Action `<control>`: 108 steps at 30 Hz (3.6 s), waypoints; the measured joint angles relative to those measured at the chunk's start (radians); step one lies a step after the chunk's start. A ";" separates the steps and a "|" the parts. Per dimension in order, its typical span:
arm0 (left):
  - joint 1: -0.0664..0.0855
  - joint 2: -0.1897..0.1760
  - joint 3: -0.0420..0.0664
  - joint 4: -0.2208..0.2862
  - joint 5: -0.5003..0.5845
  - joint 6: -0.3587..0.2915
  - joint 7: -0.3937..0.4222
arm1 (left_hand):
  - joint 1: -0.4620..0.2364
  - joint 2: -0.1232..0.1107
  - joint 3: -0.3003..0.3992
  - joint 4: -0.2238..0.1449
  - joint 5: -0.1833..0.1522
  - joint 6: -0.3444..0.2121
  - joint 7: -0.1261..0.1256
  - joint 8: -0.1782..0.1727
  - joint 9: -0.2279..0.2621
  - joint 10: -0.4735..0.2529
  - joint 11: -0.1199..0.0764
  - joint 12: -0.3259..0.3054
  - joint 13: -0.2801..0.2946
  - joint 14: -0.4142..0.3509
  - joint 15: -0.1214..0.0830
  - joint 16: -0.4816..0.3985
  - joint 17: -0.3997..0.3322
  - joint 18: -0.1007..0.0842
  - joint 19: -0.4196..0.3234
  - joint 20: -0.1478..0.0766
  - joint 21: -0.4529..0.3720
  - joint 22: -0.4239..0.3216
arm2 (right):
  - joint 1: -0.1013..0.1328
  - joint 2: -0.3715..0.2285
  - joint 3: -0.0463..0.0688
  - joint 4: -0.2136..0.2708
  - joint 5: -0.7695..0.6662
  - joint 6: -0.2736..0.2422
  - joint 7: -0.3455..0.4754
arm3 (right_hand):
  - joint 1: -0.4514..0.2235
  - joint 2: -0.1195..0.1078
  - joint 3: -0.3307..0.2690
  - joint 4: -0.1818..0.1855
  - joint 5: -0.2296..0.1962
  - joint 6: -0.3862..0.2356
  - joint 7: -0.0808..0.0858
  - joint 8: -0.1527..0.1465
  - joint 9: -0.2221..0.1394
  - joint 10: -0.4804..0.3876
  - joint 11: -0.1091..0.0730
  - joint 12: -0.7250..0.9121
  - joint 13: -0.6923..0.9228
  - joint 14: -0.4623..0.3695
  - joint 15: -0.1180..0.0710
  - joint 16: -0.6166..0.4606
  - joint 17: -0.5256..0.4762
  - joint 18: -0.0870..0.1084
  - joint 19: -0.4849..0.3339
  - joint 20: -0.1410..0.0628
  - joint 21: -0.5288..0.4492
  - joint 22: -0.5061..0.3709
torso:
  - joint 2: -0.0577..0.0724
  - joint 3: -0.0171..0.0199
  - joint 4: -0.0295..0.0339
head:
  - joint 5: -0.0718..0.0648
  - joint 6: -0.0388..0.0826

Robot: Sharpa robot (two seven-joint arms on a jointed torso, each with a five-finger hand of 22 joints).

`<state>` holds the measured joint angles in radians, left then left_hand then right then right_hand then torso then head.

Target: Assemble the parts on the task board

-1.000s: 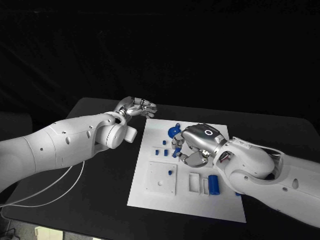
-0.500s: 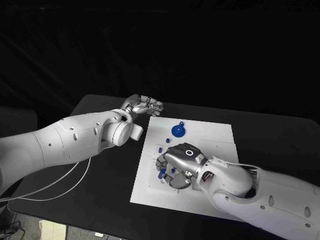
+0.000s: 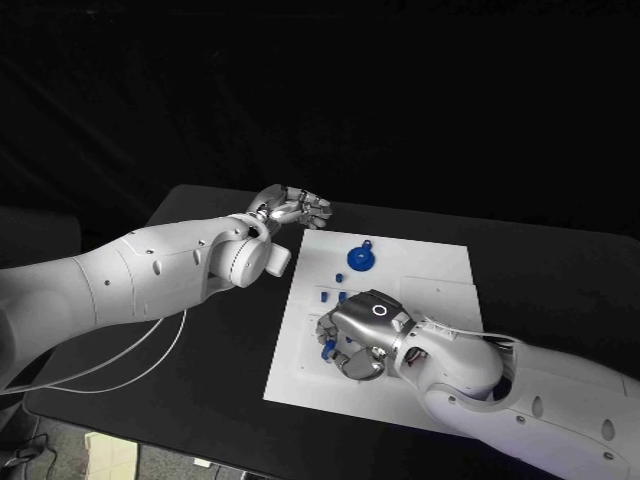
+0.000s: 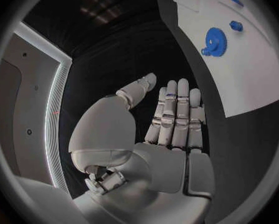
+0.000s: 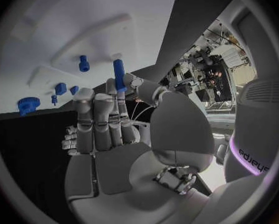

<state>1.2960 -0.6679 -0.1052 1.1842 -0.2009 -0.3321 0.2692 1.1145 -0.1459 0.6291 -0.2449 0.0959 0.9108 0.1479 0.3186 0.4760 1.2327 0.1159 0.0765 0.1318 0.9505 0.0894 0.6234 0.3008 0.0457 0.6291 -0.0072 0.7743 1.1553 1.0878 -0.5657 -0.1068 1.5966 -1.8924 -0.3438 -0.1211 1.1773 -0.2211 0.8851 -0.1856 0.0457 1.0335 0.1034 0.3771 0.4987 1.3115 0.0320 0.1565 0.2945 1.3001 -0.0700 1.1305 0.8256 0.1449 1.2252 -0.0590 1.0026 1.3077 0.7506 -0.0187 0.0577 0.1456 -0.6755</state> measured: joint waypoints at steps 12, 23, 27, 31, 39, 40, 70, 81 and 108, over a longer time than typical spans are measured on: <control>0.000 0.000 0.000 -0.001 0.000 0.001 0.000 | 0.000 0.000 0.000 0.000 0.000 0.000 0.000 0.000 -0.001 0.000 0.000 0.000 0.000 0.000 0.000 -0.004 0.002 0.000 0.000 0.000 0.000 0.001 | 0.000 -0.005 -0.005 -0.001 -0.008 0.023 0.000 | 0.000 0.000 0.001 -0.001 0.000 -0.001 0.001 0.003 0.001 -0.001 0.000 0.006 0.000 0.000 0.000 0.000 0.000 0.000 0.000 0.000 0.000 0.000 | 0.000 0.0003 -0.0007 | 0.000 -0.006; 0.000 0.000 0.000 -0.001 0.000 0.002 0.000 | 0.000 0.000 0.000 0.000 0.000 0.000 0.000 0.000 -0.001 0.000 0.000 0.000 0.000 0.000 0.000 -0.004 0.003 0.000 0.000 0.000 0.000 0.001 | 0.000 -0.009 -0.006 -0.001 -0.012 0.031 -0.001 | 0.000 0.000 0.000 -0.002 -0.003 -0.001 0.001 0.003 0.003 -0.002 -0.002 0.006 0.000 0.003 -0.003 0.000 0.000 0.000 -0.002 0.002 0.000 0.000 | -0.001 -0.0003 0.0002 | 0.000 -0.008; 0.000 -0.001 0.000 -0.002 0.001 0.002 0.000 | 0.000 0.000 0.000 0.000 0.000 0.000 0.000 0.000 -0.001 0.000 0.000 0.000 -0.001 0.000 0.000 -0.004 0.003 0.000 0.000 0.000 0.000 0.001 | 0.000 -0.009 -0.006 -0.002 -0.015 0.033 -0.001 | 0.000 0.000 0.000 -0.008 -0.003 -0.001 0.001 0.003 0.003 -0.002 -0.001 0.006 0.000 0.003 -0.003 0.000 0.000 0.000 0.000 0.000 0.000 0.000 | -0.001 -0.0005 0.0001 | 0.001 -0.009; 0.000 -0.001 0.000 -0.002 0.001 0.002 0.000 | 0.000 0.000 0.000 0.000 0.000 0.000 0.000 0.000 -0.001 0.000 0.000 0.000 -0.001 0.000 0.000 -0.004 0.004 0.000 0.000 0.000 0.000 0.001 | 0.000 -0.004 -0.007 -0.005 -0.021 0.041 -0.004 | 0.000 0.000 -0.001 -0.008 -0.004 -0.001 0.001 0.003 0.003 0.000 0.001 0.006 0.000 0.003 -0.003 0.000 0.000 0.000 0.001 0.000 0.000 0.000 | -0.001 -0.0005 0.0000 | 0.001 -0.009; 0.000 -0.002 0.000 -0.001 0.001 0.003 0.000 | 0.000 0.000 0.000 0.000 0.000 0.000 0.000 0.000 -0.001 0.000 0.000 0.000 -0.001 0.000 0.000 -0.004 0.005 0.000 0.000 0.000 0.000 0.002 | 0.004 0.019 -0.021 -0.015 -0.038 0.050 -0.015 | 0.000 0.000 -0.001 -0.008 0.000 -0.001 0.001 0.002 0.003 -0.002 0.002 0.006 0.026 0.003 -0.003 0.000 0.000 0.000 0.001 0.000 0.000 0.000 | -0.001 -0.0010 0.0006 | 0.000 -0.013; 0.000 -0.002 0.000 -0.001 0.001 0.003 0.000 | 0.000 0.000 0.000 0.000 0.000 0.000 0.000 0.000 -0.001 0.000 0.000 0.000 -0.001 0.000 0.000 -0.004 0.005 0.000 0.000 0.000 0.000 0.002 | 0.005 0.021 -0.022 -0.016 -0.040 0.050 -0.016 | 0.000 0.000 -0.001 -0.008 0.000 -0.001 0.001 0.002 0.003 -0.002 0.003 0.006 0.026 0.003 -0.003 0.000 0.000 0.000 0.001 0.000 0.000 0.000 | 0.000 -0.0010 0.0006 | 0.000 -0.013; 0.000 -0.002 0.000 -0.004 0.001 0.003 0.000 | 0.000 0.000 -0.003 0.003 0.000 0.000 0.000 0.004 -0.002 0.000 0.000 0.000 -0.002 0.004 0.004 -0.009 0.008 -0.001 0.000 0.000 -0.004 0.002 | -0.002 0.006 -0.037 -0.021 0.007 -0.024 -0.008 | -0.131 -0.070 -0.220 -0.042 0.023 -0.135 0.060 -0.081 -0.033 -0.150 0.061 -0.084 -0.015 -0.005 0.042 0.000 -0.002 0.000 -0.005 -0.002 -0.001 0.000 | -0.001 0.0007 -0.0007 | -0.004 -0.013; 0.000 -0.002 0.000 -0.007 0.001 0.003 -0.001 | 0.000 0.000 -0.003 0.003 0.000 0.000 0.000 0.004 -0.002 0.000 0.000 0.000 -0.002 0.004 0.004 -0.012 0.009 -0.001 0.000 0.000 -0.004 0.002 | -0.003 -0.054 -0.023 0.035 0.040 -0.096 -0.005 | -0.127 -0.074 -0.220 -0.042 0.023 -0.140 0.062 -0.081 -0.034 -0.156 0.066 -0.084 -0.017 -0.005 0.041 0.000 -0.003 -0.001 -0.006 -0.002 -0.004 0.000 | -0.001 0.0007 -0.0007 | -0.011 -0.007; -0.005 -0.022 -0.002 -0.001 0.008 0.011 0.000 | -0.004 0.004 -0.006 0.006 0.000 0.000 0.000 0.004 -0.002 0.000 0.000 0.000 -0.004 0.004 0.004 -0.019 0.015 -0.001 0.000 0.000 -0.004 0.004 | 0.148 -0.397 0.055 0.076 0.726 0.195 -0.140 | -0.178 -0.012 -0.196 0.089 0.012 -0.107 0.014 -0.061 -0.007 0.058 -0.031 0.291 0.373 0.009 -0.033 0.012 -0.002 0.023 0.018 -0.018 -0.008 0.000 | -0.008 0.0025 -0.0089 | -0.098 0.033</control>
<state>1.2908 -0.6901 -0.1075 1.1833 -0.1928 -0.3209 0.2691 1.1105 -0.1419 0.6232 -0.2390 0.0959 0.9108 0.1479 0.3224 0.4743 1.2327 0.1159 0.0765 0.1283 0.9541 0.0929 0.6048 0.3157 0.0448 0.6291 -0.0072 0.7703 1.1595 1.2360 -0.9625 -0.0517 1.6729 -1.1664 -0.1489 -0.2608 0.9992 -0.2330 0.6892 -0.0964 0.0580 0.9264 0.1173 0.3163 0.4917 1.3695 0.0014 0.4474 0.6671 1.3092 -0.1032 1.1421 0.8236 0.1677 1.2432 -0.0773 0.9942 1.3079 0.7430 -0.0162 0.0488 0.0477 -0.6430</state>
